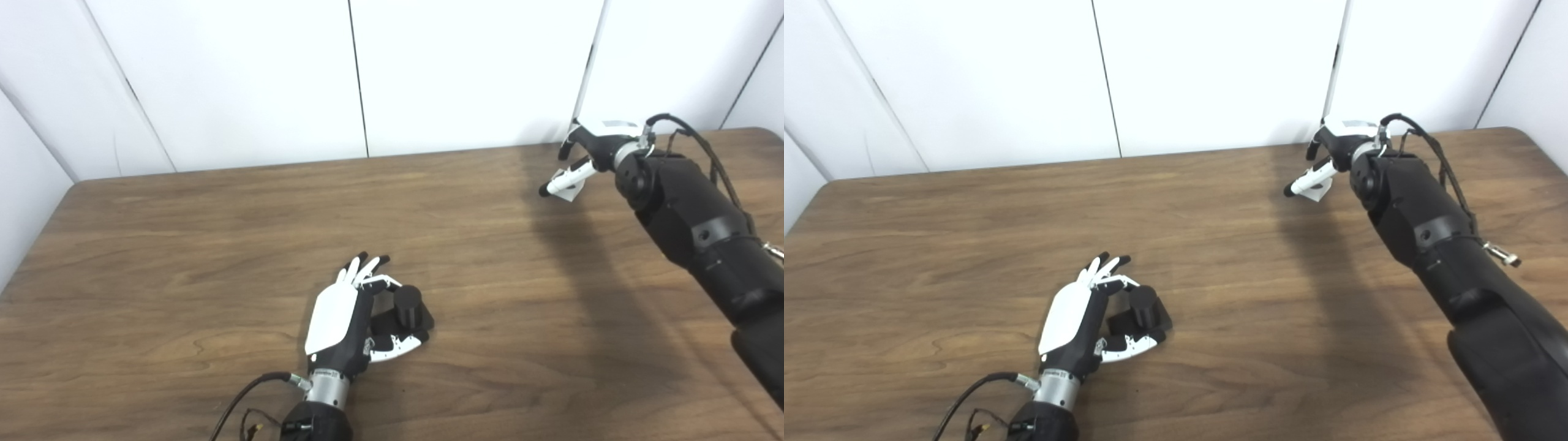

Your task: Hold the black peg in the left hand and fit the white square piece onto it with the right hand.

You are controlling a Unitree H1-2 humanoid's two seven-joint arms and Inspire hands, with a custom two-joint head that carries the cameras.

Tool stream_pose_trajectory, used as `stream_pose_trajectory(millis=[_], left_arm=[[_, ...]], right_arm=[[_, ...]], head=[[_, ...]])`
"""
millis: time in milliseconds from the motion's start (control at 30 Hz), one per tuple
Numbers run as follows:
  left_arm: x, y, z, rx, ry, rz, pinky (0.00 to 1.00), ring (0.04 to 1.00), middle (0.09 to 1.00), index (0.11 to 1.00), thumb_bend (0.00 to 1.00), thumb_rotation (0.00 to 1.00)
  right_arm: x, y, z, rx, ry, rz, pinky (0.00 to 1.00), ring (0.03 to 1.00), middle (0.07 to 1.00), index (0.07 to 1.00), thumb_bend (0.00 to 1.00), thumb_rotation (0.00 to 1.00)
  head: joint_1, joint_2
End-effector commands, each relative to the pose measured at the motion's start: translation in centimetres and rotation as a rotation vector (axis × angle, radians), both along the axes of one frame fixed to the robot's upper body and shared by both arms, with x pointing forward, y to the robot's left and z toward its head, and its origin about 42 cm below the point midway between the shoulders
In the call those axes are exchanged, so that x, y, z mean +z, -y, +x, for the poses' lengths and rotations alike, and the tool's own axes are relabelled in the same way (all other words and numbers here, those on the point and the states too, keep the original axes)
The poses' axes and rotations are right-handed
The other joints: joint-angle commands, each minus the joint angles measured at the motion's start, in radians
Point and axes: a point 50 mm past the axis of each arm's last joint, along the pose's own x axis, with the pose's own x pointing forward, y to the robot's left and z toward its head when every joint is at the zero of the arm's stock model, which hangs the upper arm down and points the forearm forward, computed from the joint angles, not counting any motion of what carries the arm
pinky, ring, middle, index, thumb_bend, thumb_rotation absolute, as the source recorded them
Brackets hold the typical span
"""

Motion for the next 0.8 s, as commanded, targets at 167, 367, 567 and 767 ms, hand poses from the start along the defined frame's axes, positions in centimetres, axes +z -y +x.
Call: stream_pose_trajectory(millis=[167,367,567,767], left_arm=[[-1.87,-0.7,-0.72,0.016,-0.102,0.049,1.0,1.0,0.92,0.492,0.52,0.07],[-1.91,-0.61,-0.68,0.019,-0.094,0.047,1.0,1.0,0.916,0.491,0.52,0.07],[-1.91,-0.61,-0.74,0.025,-0.099,0.047,1.0,1.0,0.917,0.492,0.52,0.07],[-1.89,-0.52,-0.7,0.029,-0.097,0.043,1.0,1.0,0.919,0.492,0.52,0.07]], right_arm=[[3.24,-0.5,0.69,-0.006,0.146,-0.015,1.0,1.0,1.0,0.695,0.94,0.47],[3.14,-0.32,0.73,-0.004,0.151,-0.033,1.0,1.0,1.0,0.681,0.94,0.47],[3.07,-0.16,0.72,-0.006,0.152,-0.042,1.0,1.0,1.0,0.678,0.94,0.45],[3.0,-0.14,0.83,-0.017,0.136,-0.051,1.0,1.0,1.0,0.688,0.94,0.46]], head=[[-0.001,0.001],[-0.001,0.002],[-0.001,0.001],[-0.002,0.001]])
